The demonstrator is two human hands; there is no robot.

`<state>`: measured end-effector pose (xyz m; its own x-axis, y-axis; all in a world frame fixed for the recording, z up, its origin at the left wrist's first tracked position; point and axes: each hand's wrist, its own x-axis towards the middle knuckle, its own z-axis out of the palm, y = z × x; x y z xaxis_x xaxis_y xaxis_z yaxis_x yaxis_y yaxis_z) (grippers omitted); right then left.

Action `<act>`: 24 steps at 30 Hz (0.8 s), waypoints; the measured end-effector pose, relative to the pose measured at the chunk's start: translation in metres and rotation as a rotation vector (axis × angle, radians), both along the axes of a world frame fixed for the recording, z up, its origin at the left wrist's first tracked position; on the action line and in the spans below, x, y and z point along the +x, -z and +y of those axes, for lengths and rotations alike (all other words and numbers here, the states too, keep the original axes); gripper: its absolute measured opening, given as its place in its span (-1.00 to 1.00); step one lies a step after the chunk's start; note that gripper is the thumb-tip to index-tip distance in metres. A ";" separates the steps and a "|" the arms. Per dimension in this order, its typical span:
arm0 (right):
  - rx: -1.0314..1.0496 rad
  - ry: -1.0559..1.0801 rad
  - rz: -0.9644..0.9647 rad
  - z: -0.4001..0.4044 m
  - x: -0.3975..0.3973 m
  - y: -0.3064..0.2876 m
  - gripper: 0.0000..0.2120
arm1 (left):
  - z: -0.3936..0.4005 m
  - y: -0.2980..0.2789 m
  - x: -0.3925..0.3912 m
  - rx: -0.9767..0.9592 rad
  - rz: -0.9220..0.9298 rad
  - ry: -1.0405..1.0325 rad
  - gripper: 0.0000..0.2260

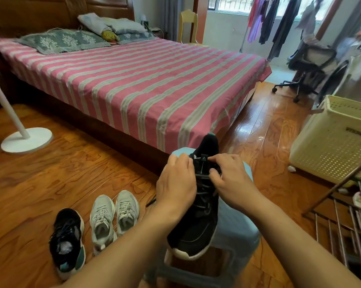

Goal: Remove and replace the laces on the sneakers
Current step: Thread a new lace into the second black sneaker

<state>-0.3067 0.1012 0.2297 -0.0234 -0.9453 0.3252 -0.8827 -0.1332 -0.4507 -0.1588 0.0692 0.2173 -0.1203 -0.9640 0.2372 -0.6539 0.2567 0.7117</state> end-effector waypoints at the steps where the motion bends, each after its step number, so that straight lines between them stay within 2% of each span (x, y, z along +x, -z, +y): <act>1: 0.030 0.011 -0.031 -0.001 -0.002 -0.003 -0.74 | 0.000 0.000 0.002 0.013 -0.039 0.015 -0.75; 4: -0.020 0.012 -0.118 -0.012 -0.006 -0.020 -0.71 | 0.001 -0.003 0.008 0.055 -0.106 0.015 -0.77; 6: -0.004 -0.027 -0.017 -0.031 0.000 -0.036 -0.70 | -0.001 -0.004 0.010 0.044 -0.129 0.008 -0.76; 8: 0.156 -0.129 0.209 -0.055 0.013 -0.050 -0.69 | -0.006 -0.002 0.011 0.058 -0.103 0.016 -0.77; 10: 0.358 -0.226 0.316 -0.074 0.025 -0.060 -0.71 | -0.013 0.003 0.013 0.103 0.005 0.042 -0.83; 12: 0.514 -0.262 0.282 -0.087 0.029 -0.070 -0.76 | -0.020 0.006 0.015 0.137 0.146 0.064 -0.85; 15: 0.588 -0.256 0.194 -0.091 0.025 -0.086 -0.88 | -0.025 0.008 0.015 0.151 0.196 0.083 -0.86; 18: 0.577 -0.225 0.147 -0.088 0.025 -0.088 -0.87 | -0.025 0.010 0.015 0.132 0.216 0.104 -0.82; 21: 0.543 -0.199 0.241 -0.088 0.031 -0.078 -0.79 | -0.025 0.012 0.019 0.103 0.078 0.117 -0.75; 23: 0.375 -0.111 0.170 -0.093 0.018 -0.090 -0.89 | -0.025 0.012 0.022 0.095 0.034 0.118 -0.72; 24: 0.222 0.012 0.044 -0.099 0.006 -0.102 -0.96 | -0.025 0.011 0.023 0.106 0.044 0.117 -0.71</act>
